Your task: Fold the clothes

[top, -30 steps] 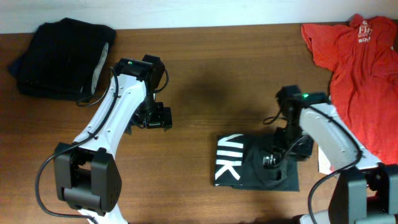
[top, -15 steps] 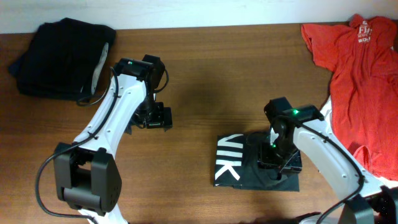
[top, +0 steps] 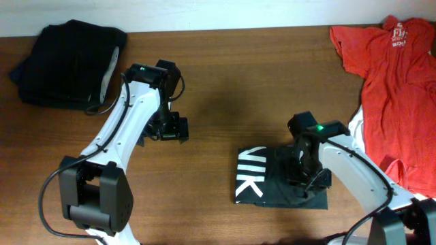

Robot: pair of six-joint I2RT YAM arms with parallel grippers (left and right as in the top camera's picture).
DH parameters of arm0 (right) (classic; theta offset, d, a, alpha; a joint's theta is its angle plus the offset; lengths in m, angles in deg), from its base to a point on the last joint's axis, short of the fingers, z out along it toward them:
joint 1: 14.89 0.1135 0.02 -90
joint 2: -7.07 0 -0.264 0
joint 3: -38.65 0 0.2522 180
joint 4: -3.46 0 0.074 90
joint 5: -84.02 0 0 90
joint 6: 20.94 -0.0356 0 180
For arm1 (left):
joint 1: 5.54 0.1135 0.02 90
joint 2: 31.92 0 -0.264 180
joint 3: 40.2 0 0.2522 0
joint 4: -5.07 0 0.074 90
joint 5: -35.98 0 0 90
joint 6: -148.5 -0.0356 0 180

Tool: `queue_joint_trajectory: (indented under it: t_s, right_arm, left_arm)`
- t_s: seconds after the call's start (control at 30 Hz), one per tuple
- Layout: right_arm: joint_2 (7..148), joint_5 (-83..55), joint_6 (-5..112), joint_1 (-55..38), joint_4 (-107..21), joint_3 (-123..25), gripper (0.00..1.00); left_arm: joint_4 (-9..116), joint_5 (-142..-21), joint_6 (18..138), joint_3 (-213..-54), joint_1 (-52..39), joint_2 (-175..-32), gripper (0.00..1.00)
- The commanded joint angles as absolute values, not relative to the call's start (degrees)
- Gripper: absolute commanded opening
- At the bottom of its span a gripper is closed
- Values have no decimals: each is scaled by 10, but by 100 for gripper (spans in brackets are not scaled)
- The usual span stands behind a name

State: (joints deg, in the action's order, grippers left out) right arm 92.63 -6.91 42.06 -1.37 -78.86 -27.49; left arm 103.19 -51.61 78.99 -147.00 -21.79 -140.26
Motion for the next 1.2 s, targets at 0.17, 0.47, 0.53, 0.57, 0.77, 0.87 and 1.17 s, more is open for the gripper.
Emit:
queue_joint_trajectory:
  t_s: [0.17, 0.47, 0.53, 0.57, 0.77, 0.87, 1.17]
  right_arm:
    - [927, -35, 391, -98, -871, -346, 4]
    - [921, -55, 322, -138, -847, -249, 17]
    - [902, -57, 326, -138, -870, -278, 56]
    - [895, -53, 328, -138, -875, -306, 95]
    - [920, -101, 457, -138, -762, -295, 80]
    - [927, -98, 457, -138, -738, -278, 38]
    - [928, 52, 396, -216, -717, -272, 27]
  left_arm:
    - [1032, -512, 776, -1469, -214, -1400, 99]
    - [1032, -512, 766, -1469, -214, -1400, 99]
    - [1032, -512, 766, -1469, -214, -1400, 99]
    - [1032, -512, 766, -1469, -214, -1400, 99]
    - [1022, -512, 766, -1469, -214, -1400, 99]
    - [1022, -512, 766, -1469, -214, -1400, 99]
    - [1028, -512, 766, -1469, -214, -1400, 99]
